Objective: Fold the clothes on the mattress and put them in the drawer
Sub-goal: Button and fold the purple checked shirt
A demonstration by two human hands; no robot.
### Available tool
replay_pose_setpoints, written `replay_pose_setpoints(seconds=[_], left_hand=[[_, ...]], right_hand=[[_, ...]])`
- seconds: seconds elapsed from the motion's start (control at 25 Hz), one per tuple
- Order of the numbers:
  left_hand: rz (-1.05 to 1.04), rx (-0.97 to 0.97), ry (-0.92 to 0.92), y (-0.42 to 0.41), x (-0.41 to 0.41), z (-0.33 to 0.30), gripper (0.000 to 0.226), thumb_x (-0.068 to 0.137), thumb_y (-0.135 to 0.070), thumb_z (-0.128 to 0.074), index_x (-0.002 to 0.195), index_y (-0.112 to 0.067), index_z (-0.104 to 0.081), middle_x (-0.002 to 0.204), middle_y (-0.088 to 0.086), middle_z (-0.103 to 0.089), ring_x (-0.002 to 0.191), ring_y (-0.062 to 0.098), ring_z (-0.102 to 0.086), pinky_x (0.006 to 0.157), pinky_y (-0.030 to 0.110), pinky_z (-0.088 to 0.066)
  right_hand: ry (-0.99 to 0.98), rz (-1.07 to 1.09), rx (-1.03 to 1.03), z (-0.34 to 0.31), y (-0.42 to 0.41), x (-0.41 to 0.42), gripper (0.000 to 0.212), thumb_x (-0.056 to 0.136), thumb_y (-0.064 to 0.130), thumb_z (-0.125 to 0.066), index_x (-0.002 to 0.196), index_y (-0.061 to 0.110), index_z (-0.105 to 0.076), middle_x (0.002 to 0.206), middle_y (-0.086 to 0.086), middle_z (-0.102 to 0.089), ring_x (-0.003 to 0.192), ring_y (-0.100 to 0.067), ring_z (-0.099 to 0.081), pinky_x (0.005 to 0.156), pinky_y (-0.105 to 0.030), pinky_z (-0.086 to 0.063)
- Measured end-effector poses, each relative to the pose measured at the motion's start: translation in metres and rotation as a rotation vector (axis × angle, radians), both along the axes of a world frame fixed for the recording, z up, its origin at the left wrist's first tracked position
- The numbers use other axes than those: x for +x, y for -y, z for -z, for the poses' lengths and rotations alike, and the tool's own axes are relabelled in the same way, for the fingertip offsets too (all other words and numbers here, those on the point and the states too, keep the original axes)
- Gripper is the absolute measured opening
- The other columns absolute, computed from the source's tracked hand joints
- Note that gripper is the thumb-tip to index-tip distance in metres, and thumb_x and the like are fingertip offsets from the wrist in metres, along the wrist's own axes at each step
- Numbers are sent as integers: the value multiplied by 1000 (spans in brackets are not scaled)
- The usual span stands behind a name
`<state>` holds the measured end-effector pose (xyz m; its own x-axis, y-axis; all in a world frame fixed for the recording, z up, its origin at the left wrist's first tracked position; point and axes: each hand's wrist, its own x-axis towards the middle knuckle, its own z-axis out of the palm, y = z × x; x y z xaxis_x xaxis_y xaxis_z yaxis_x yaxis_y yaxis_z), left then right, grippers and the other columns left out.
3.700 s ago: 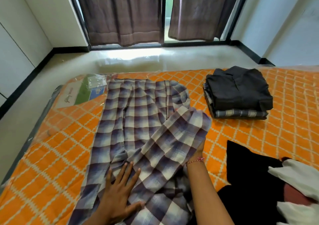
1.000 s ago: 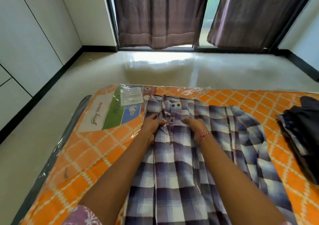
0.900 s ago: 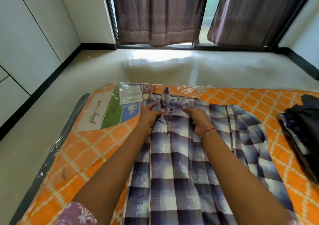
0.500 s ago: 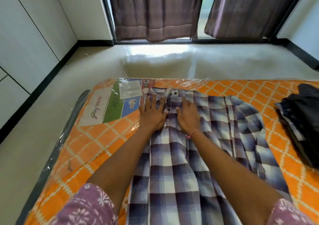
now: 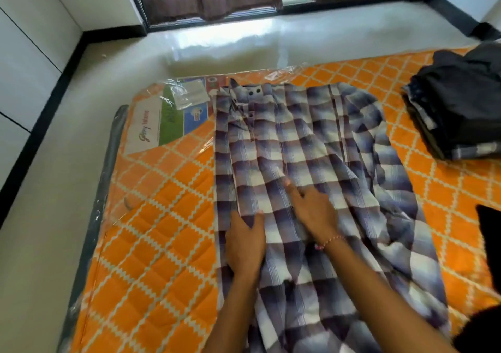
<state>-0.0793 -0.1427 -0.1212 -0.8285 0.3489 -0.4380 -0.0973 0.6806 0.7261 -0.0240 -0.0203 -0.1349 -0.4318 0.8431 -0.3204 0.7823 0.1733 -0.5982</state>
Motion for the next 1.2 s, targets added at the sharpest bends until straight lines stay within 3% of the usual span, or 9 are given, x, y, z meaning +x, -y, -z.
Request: replay_pose_setpoints(seconds=[0.16, 0.28, 0.4, 0.48, 0.6, 0.76, 0.92, 1.04, 1.2], left_hand=[[-40, 4, -177, 35, 32, -1, 36, 97, -26, -50, 126, -6, -56, 118, 12, -63, 109, 32, -58, 79, 33, -44], [21, -194, -299, 52, 45, -9, 45, 98, -35, -47, 136, -11, -44, 118, 13, -63, 105, 34, -60, 77, 38, -46], [50, -146, -357, 73, 67, -4, 52, 98, -36, -45, 143, -15, -32, 117, 14, -62, 99, 33, -61, 73, 39, -49], [13, -97, -296, 83, 72, 1, 38, 98, -25, -47, 134, -14, -43, 102, 17, -66, 86, 33, -62, 68, 41, -48], [100, -165, -376, 99, 73, 8, 34, 99, -22, -47, 132, -13, -46, 100, 13, -66, 84, 28, -63, 64, 38, -47], [347, -237, -866, 84, 76, 9, 48, 89, -19, -63, 135, -13, -50, 133, 15, -54, 119, 31, -55, 88, 43, -48], [600, -486, -613, 76, 63, 28, 60, 101, -48, -23, 153, -26, -2, 161, 5, 2, 148, 22, 2, 116, 51, -6], [627, -525, -590, 86, 63, 44, 63, 100, -52, -18, 152, -27, 8, 159, 3, 15, 147, 20, 14, 115, 53, 6], [488, -266, -774, 38, 77, 26, 59, 95, -34, -49, 147, -15, -30, 157, 14, -19, 145, 27, -17, 113, 52, -12]], right_hand=[[-234, 146, 67, 2, 52, 32, 40, 95, 39, -52, 63, 16, -45, 58, 3, -49, 59, -19, -52, 53, -28, -31], [-147, 152, 200, -6, 66, 41, 36, 97, 41, -46, 118, 12, -51, 110, -10, -62, 104, -30, -58, 76, -36, -46], [-37, -276, 367, 0, 108, 49, 60, 98, 50, -33, 151, 26, -19, 159, -11, -12, 146, -32, -8, 112, -53, -19], [117, -563, 374, 15, 129, 61, 61, 98, 56, -20, 149, 36, 6, 153, -6, 30, 143, -30, 26, 114, -56, 4], [179, -659, 303, 33, 135, 85, 69, 93, 66, -17, 141, 39, 26, 144, -4, 44, 137, -26, 38, 109, -54, 23], [20, -665, 394, 26, 113, 88, 71, 92, 61, -20, 145, 35, 19, 151, 1, 35, 136, -16, 40, 108, -51, 27], [224, -770, 348, 13, 75, 76, 59, 100, 52, -22, 149, 38, 6, 158, -1, 20, 141, -20, 30, 112, -57, 14], [156, -542, 428, 11, 51, 101, 61, 101, 47, -28, 152, 29, -1, 160, -6, 8, 147, -22, 12, 114, -55, 7], [157, 276, 291, -2, -16, 157, 58, 100, 35, -39, 149, 11, -21, 156, -18, -16, 144, -33, -14, 112, -54, -17]])
